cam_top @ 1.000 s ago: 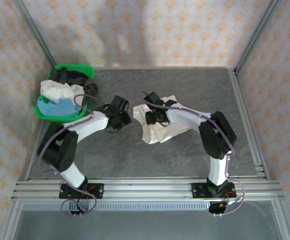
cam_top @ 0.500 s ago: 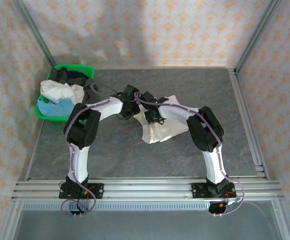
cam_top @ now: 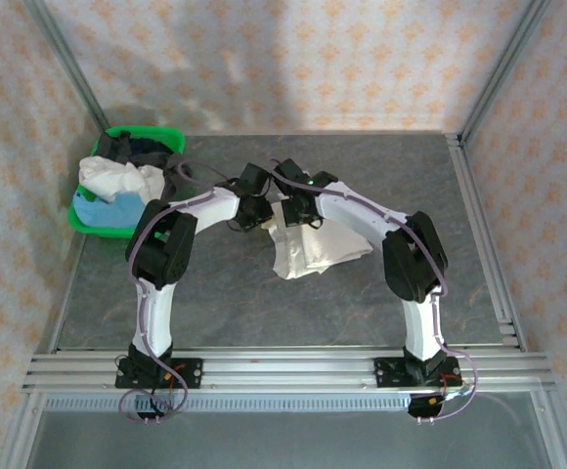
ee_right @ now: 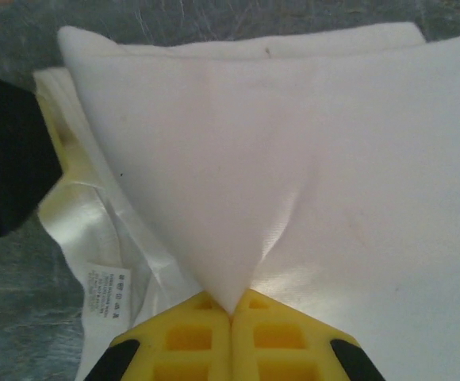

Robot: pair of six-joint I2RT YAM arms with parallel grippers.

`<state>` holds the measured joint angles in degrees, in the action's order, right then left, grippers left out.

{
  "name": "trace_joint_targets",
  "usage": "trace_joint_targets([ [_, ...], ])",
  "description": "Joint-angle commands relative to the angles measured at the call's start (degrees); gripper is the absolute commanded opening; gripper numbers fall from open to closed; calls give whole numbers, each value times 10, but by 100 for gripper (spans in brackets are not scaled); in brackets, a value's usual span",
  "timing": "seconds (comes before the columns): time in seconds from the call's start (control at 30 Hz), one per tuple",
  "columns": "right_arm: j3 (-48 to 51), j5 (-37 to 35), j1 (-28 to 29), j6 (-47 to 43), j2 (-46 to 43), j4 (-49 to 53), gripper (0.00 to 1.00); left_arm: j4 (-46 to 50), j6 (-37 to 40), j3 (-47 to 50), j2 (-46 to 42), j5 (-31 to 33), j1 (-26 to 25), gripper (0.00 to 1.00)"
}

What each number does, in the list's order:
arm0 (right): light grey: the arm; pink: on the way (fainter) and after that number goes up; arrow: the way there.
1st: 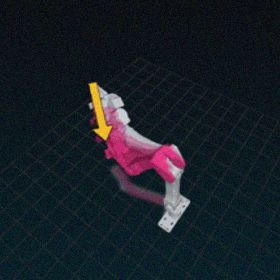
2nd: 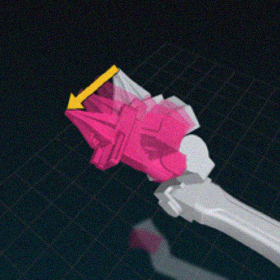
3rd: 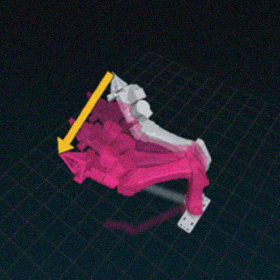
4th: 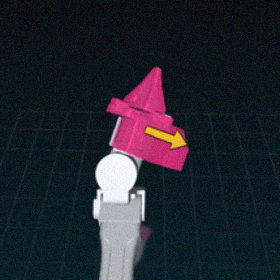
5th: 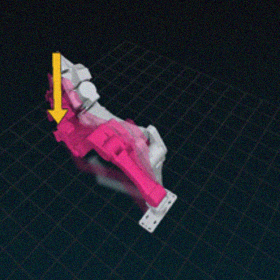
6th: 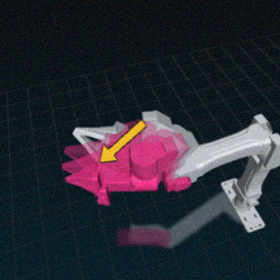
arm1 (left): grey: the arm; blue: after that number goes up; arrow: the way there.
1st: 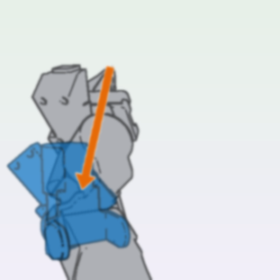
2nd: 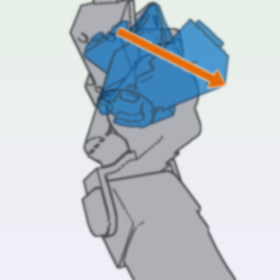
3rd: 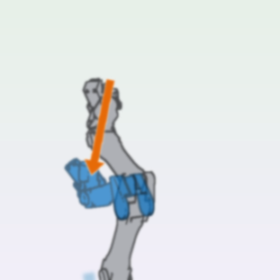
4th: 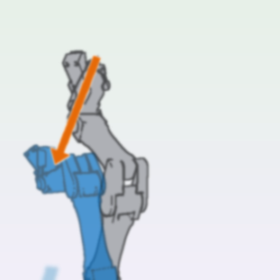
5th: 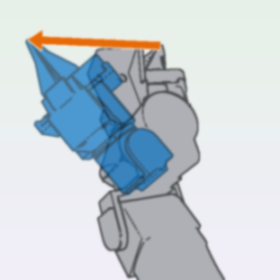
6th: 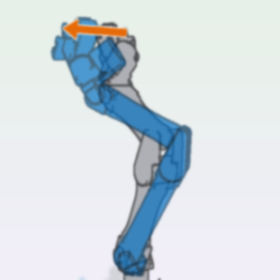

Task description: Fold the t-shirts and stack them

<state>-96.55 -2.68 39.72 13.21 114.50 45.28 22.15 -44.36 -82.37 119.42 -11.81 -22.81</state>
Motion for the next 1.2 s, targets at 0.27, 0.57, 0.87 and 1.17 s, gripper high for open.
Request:
trace_joint_targets([
  [0.27,-53,19,4,60,-3,54,0,34,21,23,-29,16,12,25],
  [0.57,-54,39,4,78,-2,38,0,-35,-11,179,-150,-22,19,40],
  [0.87,-47,76,4,107,-1,19,0,-162,-108,319,-189,-20,-120,27],
  [1.17,-44,111,21,154,-10,8,0,-188,-119,330,-169,-5,-131,22],
])
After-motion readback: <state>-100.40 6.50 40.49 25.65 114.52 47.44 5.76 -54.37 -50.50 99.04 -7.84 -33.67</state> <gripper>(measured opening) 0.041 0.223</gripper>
